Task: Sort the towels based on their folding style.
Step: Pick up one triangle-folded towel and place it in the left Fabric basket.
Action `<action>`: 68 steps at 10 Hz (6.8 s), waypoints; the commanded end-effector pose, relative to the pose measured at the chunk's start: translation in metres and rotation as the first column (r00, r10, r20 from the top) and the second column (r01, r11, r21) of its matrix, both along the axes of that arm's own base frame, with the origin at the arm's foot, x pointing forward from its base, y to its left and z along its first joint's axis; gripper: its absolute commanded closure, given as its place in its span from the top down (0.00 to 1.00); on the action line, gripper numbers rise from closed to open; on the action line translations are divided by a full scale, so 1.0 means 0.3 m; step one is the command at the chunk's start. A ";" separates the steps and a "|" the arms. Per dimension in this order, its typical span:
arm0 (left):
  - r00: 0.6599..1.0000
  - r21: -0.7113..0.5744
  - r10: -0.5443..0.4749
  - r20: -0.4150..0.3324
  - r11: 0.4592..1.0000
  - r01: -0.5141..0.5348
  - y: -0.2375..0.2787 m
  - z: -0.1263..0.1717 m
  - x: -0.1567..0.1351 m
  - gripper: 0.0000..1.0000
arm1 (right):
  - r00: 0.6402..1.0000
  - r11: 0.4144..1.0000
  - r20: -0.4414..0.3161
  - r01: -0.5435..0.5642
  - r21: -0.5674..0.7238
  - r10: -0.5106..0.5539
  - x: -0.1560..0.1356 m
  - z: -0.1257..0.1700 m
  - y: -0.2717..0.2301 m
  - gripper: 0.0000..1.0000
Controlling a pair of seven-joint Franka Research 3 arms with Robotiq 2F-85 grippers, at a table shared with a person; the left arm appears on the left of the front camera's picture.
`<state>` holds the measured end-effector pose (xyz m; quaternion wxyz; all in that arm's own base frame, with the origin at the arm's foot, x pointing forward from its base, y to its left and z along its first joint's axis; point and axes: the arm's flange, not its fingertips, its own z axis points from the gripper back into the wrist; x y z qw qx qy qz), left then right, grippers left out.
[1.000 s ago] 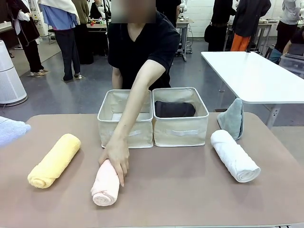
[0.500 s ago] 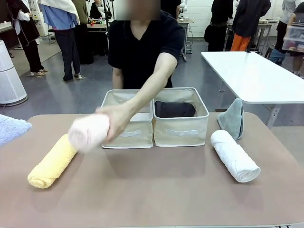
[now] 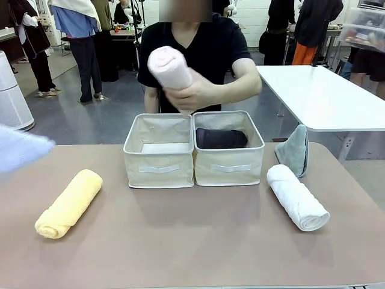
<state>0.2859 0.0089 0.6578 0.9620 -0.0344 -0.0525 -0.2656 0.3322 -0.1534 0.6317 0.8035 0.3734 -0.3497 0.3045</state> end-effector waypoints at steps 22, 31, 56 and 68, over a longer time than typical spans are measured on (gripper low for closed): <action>0.744 0.253 -0.659 -0.111 0.705 0.663 -0.943 -0.197 0.938 0.19 | 1.000 1.000 0.009 -0.008 0.023 0.008 0.002 0.001 0.004 1.00; 0.613 0.122 -0.782 -0.109 0.602 0.789 -1.049 -0.334 0.998 0.19 | 1.000 1.000 0.009 -0.008 0.023 0.008 0.002 0.001 0.004 1.00; 0.511 0.057 -0.837 -0.198 0.510 0.858 -1.018 -0.733 0.925 1.00 | 1.000 1.000 0.009 -0.008 0.023 0.008 0.002 0.001 0.004 1.00; 0.708 -0.037 -0.600 0.373 0.753 0.657 -0.225 -0.186 0.406 1.00 | 1.000 1.000 0.009 -0.008 0.023 0.008 0.002 0.001 0.004 1.00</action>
